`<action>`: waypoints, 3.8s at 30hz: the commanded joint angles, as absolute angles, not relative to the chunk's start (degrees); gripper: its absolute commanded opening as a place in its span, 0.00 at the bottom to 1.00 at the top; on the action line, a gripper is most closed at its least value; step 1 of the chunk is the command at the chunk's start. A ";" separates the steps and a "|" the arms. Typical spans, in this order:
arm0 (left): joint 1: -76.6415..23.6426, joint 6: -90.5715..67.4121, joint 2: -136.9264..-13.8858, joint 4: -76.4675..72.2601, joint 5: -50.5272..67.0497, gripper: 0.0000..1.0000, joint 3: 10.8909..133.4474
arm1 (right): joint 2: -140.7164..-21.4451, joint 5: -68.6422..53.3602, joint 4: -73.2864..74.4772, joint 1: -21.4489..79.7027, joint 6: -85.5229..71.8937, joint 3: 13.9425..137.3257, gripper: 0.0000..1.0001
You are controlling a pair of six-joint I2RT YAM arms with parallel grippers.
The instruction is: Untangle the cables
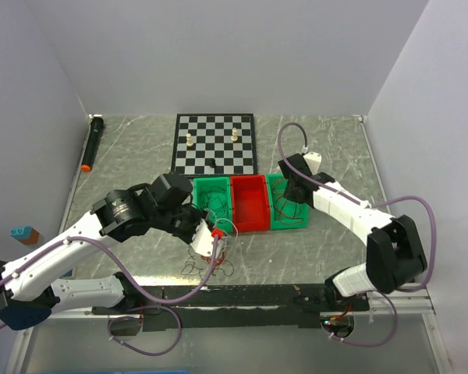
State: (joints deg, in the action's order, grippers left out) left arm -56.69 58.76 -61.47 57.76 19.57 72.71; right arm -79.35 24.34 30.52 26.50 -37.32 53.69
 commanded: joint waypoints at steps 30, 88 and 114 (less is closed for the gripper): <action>-55.64 33.34 -54.42 31.59 18.55 0.01 57.95 | -51.34 -11.99 11.62 27.25 -17.69 49.93 0.62; -55.46 31.47 -51.68 27.33 14.24 0.68 56.53 | -58.89 -0.09 -21.29 53.88 -11.96 37.43 0.00; -53.09 23.30 -50.61 8.00 11.51 0.99 32.96 | -48.78 -7.20 -9.23 53.26 -13.27 55.02 0.00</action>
